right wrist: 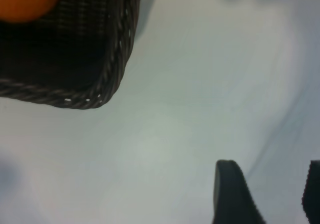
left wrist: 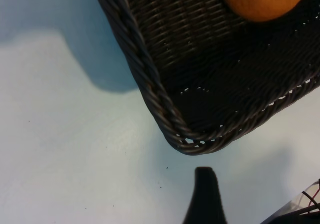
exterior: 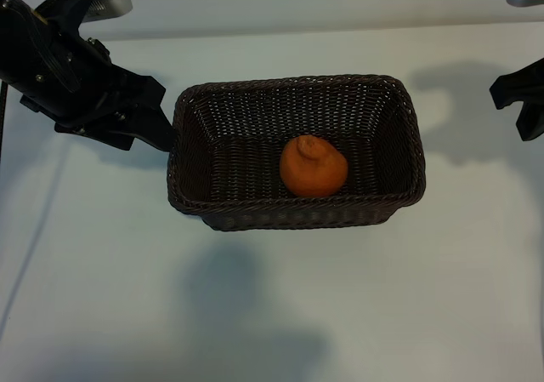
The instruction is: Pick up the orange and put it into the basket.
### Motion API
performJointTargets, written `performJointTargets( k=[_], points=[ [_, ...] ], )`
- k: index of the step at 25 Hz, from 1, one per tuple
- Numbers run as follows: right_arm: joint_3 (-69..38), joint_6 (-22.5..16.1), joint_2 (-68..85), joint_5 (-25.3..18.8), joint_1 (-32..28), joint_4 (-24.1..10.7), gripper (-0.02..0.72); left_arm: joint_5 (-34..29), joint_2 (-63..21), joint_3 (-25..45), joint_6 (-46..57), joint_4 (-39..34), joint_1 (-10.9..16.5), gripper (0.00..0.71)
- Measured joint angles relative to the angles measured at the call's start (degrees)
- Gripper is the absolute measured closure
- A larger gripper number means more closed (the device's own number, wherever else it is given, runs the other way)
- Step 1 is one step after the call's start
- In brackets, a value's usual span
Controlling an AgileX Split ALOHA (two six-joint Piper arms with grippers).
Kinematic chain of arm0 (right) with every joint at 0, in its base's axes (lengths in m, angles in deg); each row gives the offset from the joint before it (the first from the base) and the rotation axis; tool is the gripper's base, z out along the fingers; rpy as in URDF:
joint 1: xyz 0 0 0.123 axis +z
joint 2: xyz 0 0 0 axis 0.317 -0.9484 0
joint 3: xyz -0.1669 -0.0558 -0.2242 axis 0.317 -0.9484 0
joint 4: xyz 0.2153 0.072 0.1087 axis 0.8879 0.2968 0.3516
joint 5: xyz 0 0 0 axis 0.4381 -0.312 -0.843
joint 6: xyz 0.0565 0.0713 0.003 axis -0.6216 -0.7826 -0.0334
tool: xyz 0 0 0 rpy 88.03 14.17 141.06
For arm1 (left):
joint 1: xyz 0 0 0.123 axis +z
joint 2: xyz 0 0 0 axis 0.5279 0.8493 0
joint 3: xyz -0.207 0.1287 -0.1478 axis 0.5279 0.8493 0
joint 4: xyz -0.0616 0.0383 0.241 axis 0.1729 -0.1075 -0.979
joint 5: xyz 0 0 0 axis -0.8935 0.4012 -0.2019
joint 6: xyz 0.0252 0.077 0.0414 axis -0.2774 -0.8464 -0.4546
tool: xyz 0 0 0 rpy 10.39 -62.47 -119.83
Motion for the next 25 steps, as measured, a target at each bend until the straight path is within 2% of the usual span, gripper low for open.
performJointTargets(
  k=[7, 11, 25],
  points=[
    [0.00, 0.30, 0.11, 0.00, 0.00, 4.95, 0.340, 0.00, 0.00, 0.00, 0.00, 0.00, 0.00, 0.129],
    [0.00, 0.46, 0.11, 0.00, 0.00, 6.30, 0.340, 0.00, 0.00, 0.00, 0.01, 0.00, 0.00, 0.129],
    [0.00, 0.49, 0.11, 0.00, 0.00, 6.95, 0.340, -0.31, 0.00, 0.00, 0.01, 0.00, 0.00, 0.129]
  ],
)
